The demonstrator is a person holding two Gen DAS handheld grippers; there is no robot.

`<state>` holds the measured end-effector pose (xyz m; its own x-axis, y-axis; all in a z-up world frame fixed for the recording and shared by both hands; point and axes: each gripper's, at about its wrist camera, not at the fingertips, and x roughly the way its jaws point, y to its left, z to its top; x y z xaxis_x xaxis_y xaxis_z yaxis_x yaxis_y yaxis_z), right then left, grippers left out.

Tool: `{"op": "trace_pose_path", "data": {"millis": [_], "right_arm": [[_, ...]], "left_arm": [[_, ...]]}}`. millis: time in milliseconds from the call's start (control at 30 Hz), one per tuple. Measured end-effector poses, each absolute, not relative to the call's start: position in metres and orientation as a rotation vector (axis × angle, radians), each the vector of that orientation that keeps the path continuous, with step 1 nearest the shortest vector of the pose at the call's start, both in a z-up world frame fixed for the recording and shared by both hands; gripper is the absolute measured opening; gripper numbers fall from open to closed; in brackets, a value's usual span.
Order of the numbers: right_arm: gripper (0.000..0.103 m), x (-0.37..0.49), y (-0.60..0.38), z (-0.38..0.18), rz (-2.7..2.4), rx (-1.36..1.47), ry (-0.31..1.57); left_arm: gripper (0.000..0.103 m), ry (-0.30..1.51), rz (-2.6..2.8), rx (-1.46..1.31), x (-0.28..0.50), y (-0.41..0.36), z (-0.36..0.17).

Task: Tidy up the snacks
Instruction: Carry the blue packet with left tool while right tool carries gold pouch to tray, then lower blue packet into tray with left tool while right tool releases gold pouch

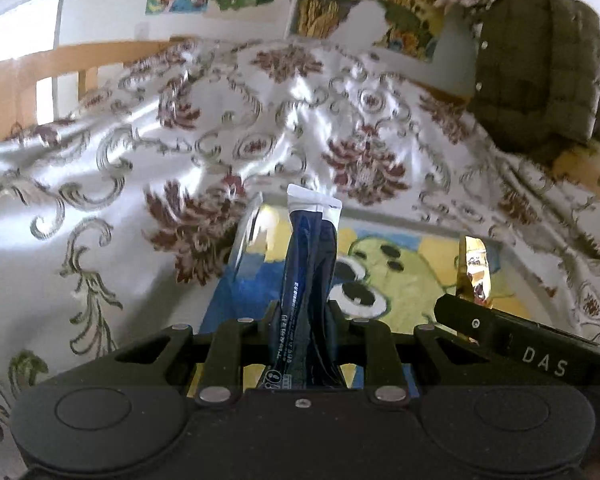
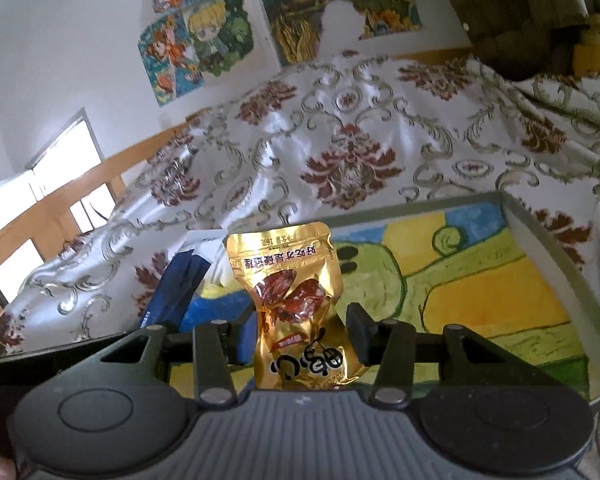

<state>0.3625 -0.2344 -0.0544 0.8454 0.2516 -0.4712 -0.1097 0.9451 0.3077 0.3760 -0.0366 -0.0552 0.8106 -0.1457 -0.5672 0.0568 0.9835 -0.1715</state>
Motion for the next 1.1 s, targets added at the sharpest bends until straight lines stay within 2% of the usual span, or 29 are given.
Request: {"op": "trace_pose_path", "data": {"millis": [600,733,867,933,1100], "right_arm": [[0.059,0.364,-0.225,-0.063,0.201,0.212,0.587],[0.066,0.363,-0.23,-0.055,0.2,0.224,0.566],[0.072,0.358,-0.236,-0.042,0.189,0.221,0.528],[0.079,0.353,-0.239,-0.034,0.178,0.218,0.503],[0.086,0.337,-0.248,-0.014,0.145,0.206,0.44]], "left_arm": [[0.033,0.741,-0.119,-0.171,0.385,-0.034,-0.065],[0.045,0.714,-0.127,-0.191,0.38,-0.032,-0.059],[0.053,0.682,-0.129,-0.2,0.375,-0.032,-0.049],[0.062,0.654,-0.125,-0.2,0.369,-0.032,-0.043],[0.076,0.57,-0.109,-0.194,0.352,-0.032,-0.024]]}}
